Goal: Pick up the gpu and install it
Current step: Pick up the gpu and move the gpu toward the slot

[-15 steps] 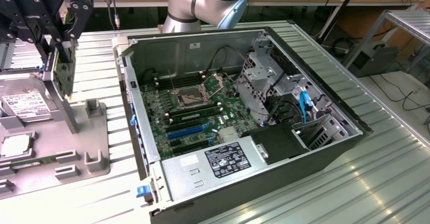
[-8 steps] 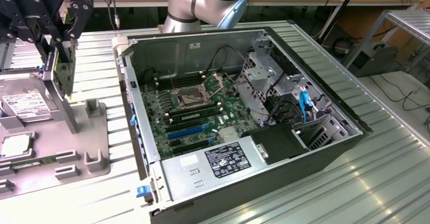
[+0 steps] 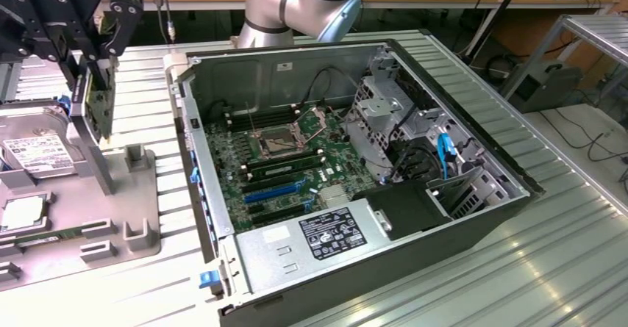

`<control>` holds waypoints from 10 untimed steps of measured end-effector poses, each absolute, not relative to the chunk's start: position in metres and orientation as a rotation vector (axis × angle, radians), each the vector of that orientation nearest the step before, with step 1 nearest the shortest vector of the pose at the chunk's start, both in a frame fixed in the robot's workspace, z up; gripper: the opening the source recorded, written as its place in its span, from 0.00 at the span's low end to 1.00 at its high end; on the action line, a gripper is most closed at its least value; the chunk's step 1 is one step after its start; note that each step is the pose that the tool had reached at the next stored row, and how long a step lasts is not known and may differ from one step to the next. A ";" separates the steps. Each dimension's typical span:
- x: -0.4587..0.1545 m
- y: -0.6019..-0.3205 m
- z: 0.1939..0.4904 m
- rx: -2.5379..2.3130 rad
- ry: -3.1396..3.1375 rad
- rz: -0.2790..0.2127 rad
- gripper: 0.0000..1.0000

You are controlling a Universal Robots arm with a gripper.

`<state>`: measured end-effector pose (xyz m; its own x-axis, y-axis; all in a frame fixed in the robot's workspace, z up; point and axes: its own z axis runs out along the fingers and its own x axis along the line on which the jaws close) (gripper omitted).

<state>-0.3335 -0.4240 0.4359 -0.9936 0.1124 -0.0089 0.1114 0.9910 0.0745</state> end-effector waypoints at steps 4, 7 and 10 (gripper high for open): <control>-0.329 -0.424 0.436 0.175 3.121 0.118 0.27; -0.324 -0.424 0.436 0.176 3.121 0.121 0.27; -0.321 -0.424 0.436 0.176 3.121 0.123 0.27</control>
